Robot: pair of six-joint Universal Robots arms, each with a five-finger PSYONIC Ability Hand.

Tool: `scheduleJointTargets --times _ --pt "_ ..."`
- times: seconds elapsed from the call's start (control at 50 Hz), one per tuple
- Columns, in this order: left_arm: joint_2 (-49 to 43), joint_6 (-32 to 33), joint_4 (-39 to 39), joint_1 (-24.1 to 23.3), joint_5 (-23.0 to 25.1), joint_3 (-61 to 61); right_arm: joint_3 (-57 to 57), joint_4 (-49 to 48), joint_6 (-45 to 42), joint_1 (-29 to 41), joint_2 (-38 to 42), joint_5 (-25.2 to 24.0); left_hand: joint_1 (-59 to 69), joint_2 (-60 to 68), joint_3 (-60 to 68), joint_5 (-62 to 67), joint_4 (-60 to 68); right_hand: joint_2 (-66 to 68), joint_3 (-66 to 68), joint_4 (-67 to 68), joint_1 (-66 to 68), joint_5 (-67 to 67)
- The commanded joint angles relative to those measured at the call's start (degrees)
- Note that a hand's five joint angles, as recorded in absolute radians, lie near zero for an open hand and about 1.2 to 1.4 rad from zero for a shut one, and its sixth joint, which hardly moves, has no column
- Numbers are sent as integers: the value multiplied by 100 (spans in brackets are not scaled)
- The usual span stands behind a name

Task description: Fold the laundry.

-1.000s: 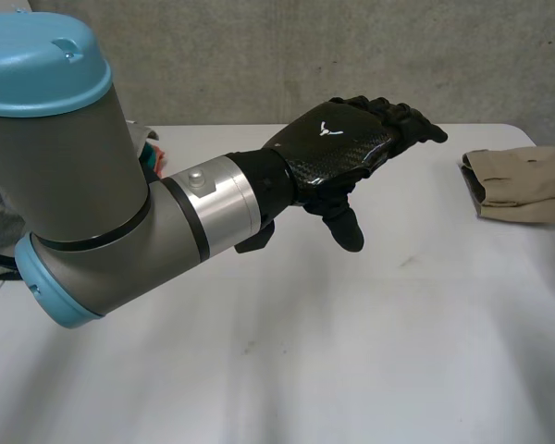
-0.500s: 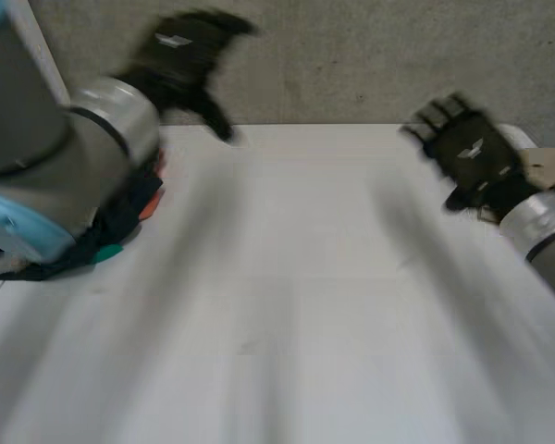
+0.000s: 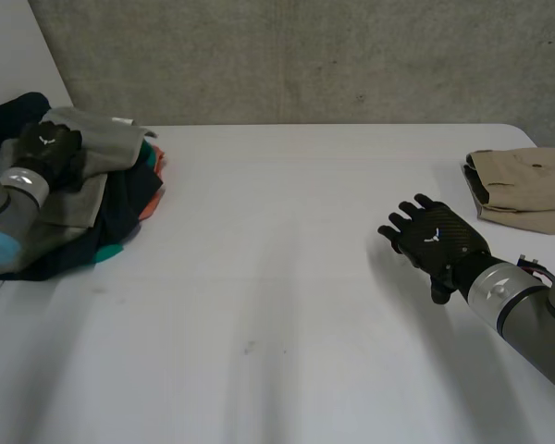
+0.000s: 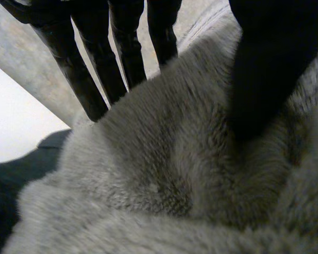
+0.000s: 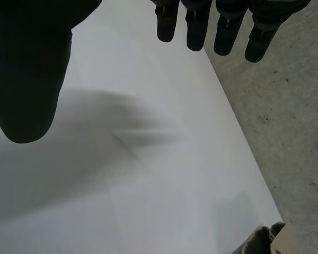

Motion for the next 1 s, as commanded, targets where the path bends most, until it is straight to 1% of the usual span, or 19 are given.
scheduleJointTargets --times 0.02,0.16,0.18,0.24,0.28,0.32,0.34,0.38,0.46,0.5,0.52,0.6,0.66,0.68,0.74,0.76,0.82,0.92,1.0 --pt "-19 -80 18 -189 -49 112 65 -27 22 -63 -7 3 2664 2881 2922 2979 2878 -210 -213 -234 -276 -274" --pt "1571 -361 105 -875 -233 -450 47 -45 22 -72 -51 21 2664 2881 2922 2979 2878 -210 -213 -234 -276 -274" --pt "1981 -579 219 -1084 -233 -642 38 -45 22 -72 -68 29 2664 2881 2922 2979 2878 -210 -213 -234 -276 -274" --pt "2467 -1010 360 -1445 -233 -872 21 -53 84 -72 -112 108 2664 2881 2922 2979 2878 -210 -213 -234 -276 -274" --pt "2942 -1590 457 -1858 -198 -1162 3 -53 189 -81 -156 178 2664 2881 2922 2979 2878 -210 -213 -234 -276 -274" --pt "3188 -1906 492 -2070 -154 -1329 -23 -53 461 -99 -279 293 2664 2881 2922 2979 2878 -210 -213 -234 -276 -274" --pt "3381 -2195 510 -2288 -85 -1512 -32 -53 558 -99 -314 328 2664 2881 2922 2979 2878 -210 -213 -234 -276 -274" --pt "3514 -2426 519 -2491 21 -1663 -50 -53 882 -99 -454 381 2664 2881 2922 2979 2878 -210 -213 -234 -276 -274" --pt "3208 -2647 519 -3220 338 -1953 -93 -53 1401 -151 -710 398 2664 2881 2922 2979 2878 -210 -213 -234 -276 -274" --pt "2892 -2620 501 -3502 382 -1936 -137 -53 1674 -353 -833 416 2664 2881 2922 2979 2878 -210 -213 -234 -276 -274" --pt "2517 -2577 484 -3712 382 -1901 -146 -45 1744 -441 -859 425 2664 2881 2922 2979 2878 -210 -213 -234 -276 -274" --pt "1734 -2401 431 -4021 356 -1752 -181 -45 2026 -819 -965 434 2664 2881 2922 2979 2878 -210 -213 -234 -276 -274" --pt "1415 -2260 396 -4101 329 -1690 -199 -18 2114 -969 -982 407 2664 2881 2922 2979 2878 -210 -213 -234 -276 -274" --pt "1292 -2155 352 -4144 312 -1638 -190 -10 2123 -995 -982 407 1850 2067 2108 2165 2065 -210 -213 -234 -276 -274" --pt "1230 -1970 264 -4206 268 -1550 -190 17 2167 -1030 -974 416 -2686 -2469 -2428 -2371 -2472 -210 -213 -234 -276 -274" --pt "1247 -1874 203 -4224 207 -1532 -182 17 2167 -1022 -974 416 -3516 -3298 -3258 -3201 -3301 -210 -213 -234 -276 -274" --pt "1361 -1812 150 -4242 57 -1549 -181 34 2158 -995 -974 451 -3742 -3524 -3484 -3427 -3527 -210 -213 -234 -276 -274" --pt "2221 -1829 36 -4180 -575 -1882 -217 280 2193 -986 -974 451 -3861 -3643 -3602 -3545 -3646 -210 -213 -234 -276 -274" --pt "2811 -1812 -158 -4040 -962 -2383 -348 973 2325 -978 -974 390 -3861 -3643 -3602 -3545 -3646 -210 -213 -234 -276 -274"
